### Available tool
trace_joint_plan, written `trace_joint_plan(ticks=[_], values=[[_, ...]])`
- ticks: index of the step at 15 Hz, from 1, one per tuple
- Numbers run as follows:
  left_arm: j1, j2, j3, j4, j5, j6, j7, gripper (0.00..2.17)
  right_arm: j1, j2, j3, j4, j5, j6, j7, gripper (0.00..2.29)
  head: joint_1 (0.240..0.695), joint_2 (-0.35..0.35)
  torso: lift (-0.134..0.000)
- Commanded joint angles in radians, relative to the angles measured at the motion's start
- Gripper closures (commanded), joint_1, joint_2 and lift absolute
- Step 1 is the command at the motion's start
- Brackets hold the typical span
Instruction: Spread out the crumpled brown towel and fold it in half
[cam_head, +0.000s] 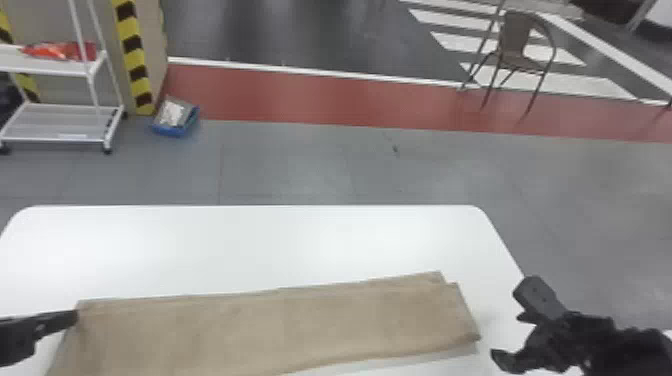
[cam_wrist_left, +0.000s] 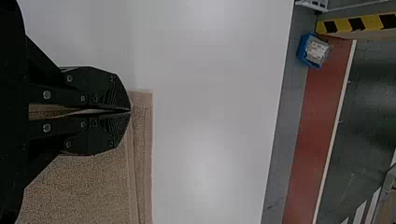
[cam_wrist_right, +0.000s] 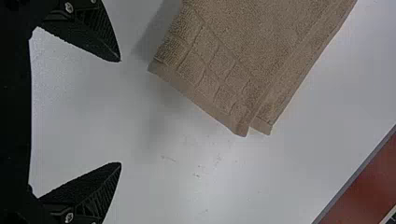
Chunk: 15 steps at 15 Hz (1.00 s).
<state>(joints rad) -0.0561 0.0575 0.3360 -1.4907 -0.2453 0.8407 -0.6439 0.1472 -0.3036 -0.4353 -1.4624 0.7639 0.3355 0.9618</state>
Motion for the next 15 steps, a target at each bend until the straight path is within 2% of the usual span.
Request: trace_joint_plan(ticks=[1,2,3,6,8,12,14,15], values=[[0.005,-0.001,0.015,-0.006,0.003,0.002,0.004,0.52,0.000,0.000,0.001,-0.001,0.000,0.001,0.000,0.09,0.695,-0.238,0.000],[0.005,-0.001,0.017,-0.008,0.001,0.039,-0.005,0.21,0.000,-0.002,0.001,-0.001,0.002,0.001,0.002,0.09,0.695,-0.232,0.000],[0.005,-0.001,0.015,-0.008,0.000,0.054,-0.008,0.16,0.000,-0.003,0.000,-0.001,0.000,0.001,0.002,0.09,0.695,-0.227,0.000],[0.012,-0.002,0.008,-0.006,0.000,0.054,-0.007,0.17,-0.005,-0.002,0.003,-0.001,0.003,0.004,0.002,0.09,0.695,-0.233,0.000],[0.012,-0.002,0.006,-0.005,0.000,0.054,0.000,0.32,-0.005,0.000,0.004,0.002,0.005,0.004,0.002,0.09,0.695,-0.236,0.000],[0.010,0.002,-0.008,-0.006,0.001,0.024,-0.002,0.35,-0.005,-0.002,0.003,0.014,0.005,-0.002,-0.001,0.09,0.695,-0.236,0.000],[0.010,0.002,-0.012,0.003,0.000,0.012,-0.005,0.48,-0.009,-0.002,0.003,0.022,0.005,-0.008,-0.003,0.09,0.695,-0.238,0.000],[0.007,0.004,-0.017,0.006,-0.003,0.012,-0.003,0.48,-0.012,-0.002,0.003,0.027,0.005,-0.008,-0.003,0.09,0.695,-0.241,0.000]])
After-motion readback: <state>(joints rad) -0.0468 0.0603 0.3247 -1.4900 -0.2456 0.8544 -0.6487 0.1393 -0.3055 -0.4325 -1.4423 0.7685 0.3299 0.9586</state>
